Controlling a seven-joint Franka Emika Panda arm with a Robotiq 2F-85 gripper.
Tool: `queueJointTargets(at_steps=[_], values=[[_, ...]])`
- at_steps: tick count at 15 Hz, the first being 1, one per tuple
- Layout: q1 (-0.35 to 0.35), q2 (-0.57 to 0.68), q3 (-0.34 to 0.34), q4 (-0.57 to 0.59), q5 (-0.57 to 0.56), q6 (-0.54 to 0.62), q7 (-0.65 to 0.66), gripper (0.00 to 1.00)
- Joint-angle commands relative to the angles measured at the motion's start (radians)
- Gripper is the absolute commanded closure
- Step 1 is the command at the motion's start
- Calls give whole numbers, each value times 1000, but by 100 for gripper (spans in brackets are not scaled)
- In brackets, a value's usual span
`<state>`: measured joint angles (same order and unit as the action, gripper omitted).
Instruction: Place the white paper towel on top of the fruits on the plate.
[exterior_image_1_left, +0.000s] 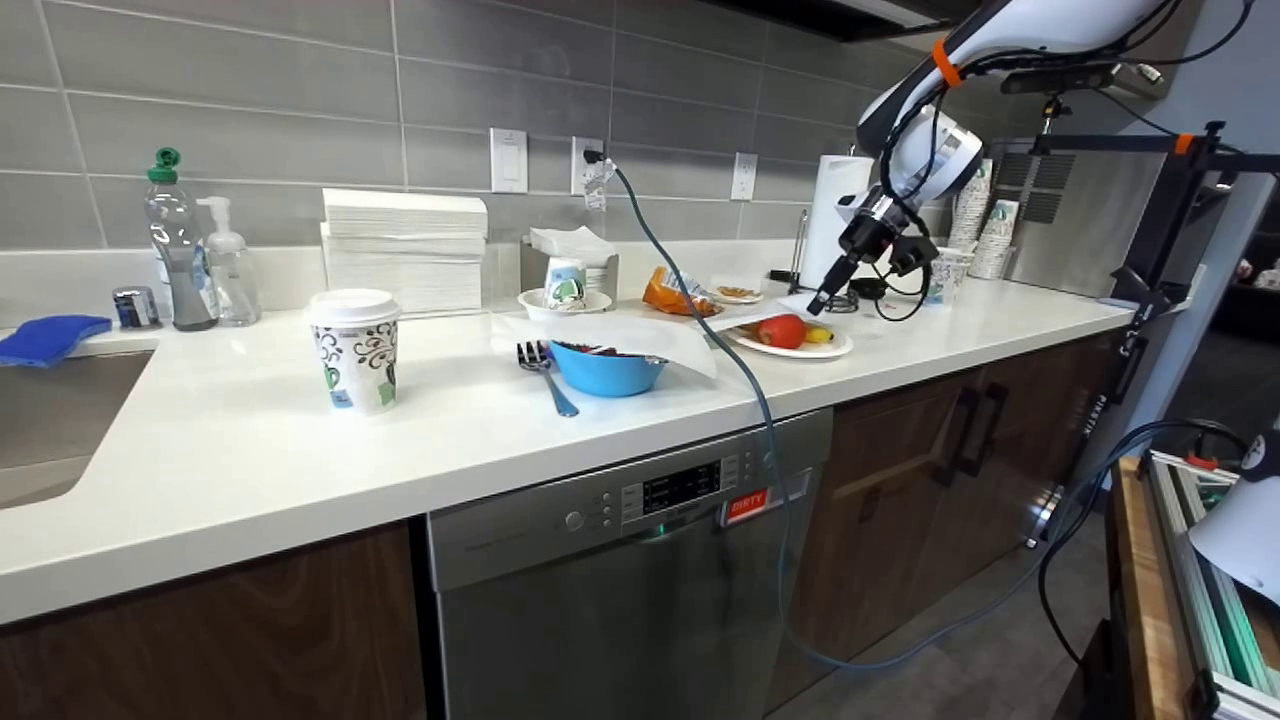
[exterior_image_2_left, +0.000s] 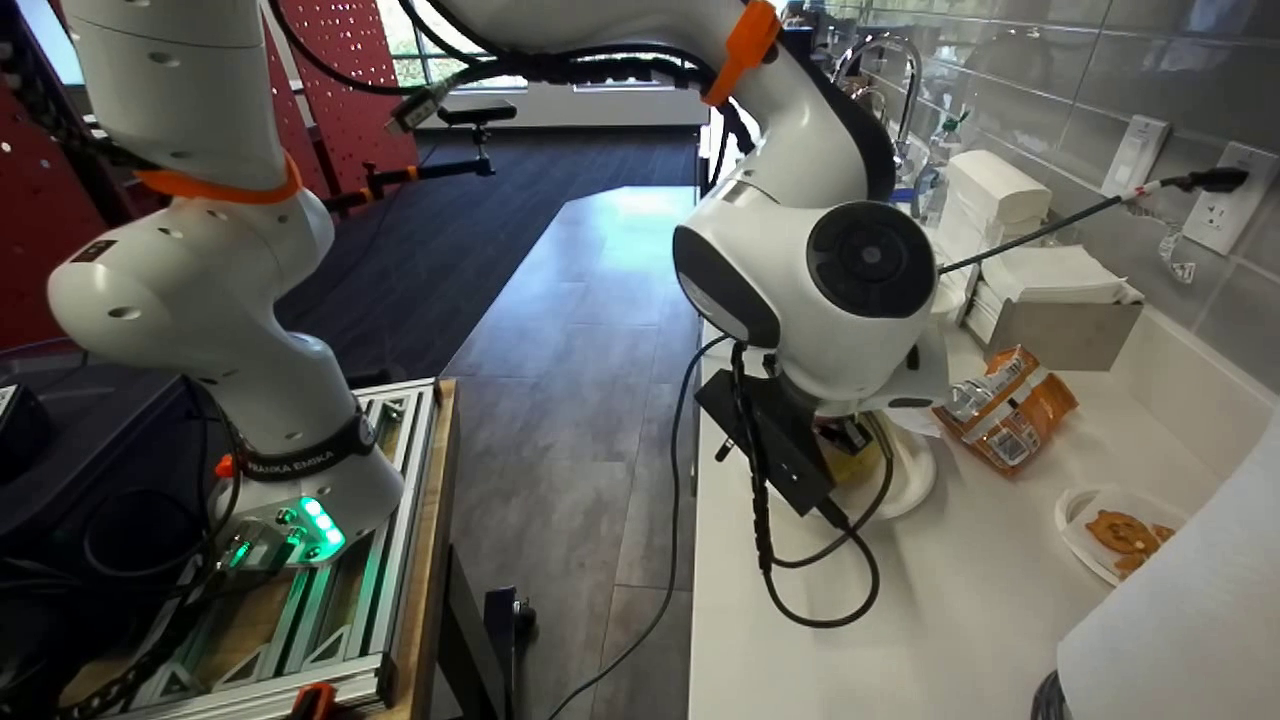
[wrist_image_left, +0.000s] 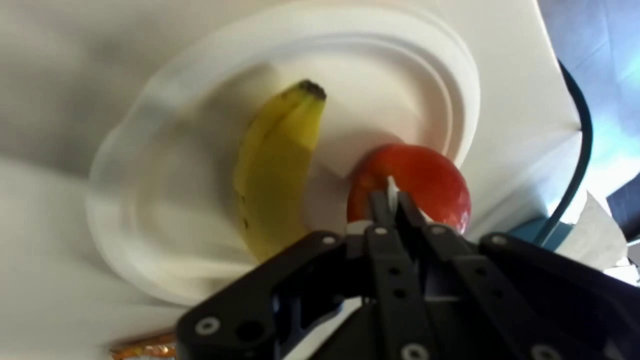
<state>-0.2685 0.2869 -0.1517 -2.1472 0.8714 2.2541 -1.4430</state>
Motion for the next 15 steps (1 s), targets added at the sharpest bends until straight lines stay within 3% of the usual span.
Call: queueJointTargets(at_steps=[1, 3, 7, 9, 10, 12, 13, 14, 15], values=[[36, -52, -41, -45, -176, 61, 240, 60], [54, -139, -59, -75, -342, 76, 384, 44], [231, -288, -208, -97, -669, 56, 531, 15], [268, -338, -205, -69, -831, 2, 602, 1], [188, -351, -110, -47, -911, -25, 659, 0], [174, -445, -81, -44, -1068, -99, 836, 0], [175, -500, -57, -53, -1096, -128, 895, 0], [175, -396, -73, -25, -1007, -65, 785, 0], [176, -435, -63, -23, -1041, -92, 830, 0]])
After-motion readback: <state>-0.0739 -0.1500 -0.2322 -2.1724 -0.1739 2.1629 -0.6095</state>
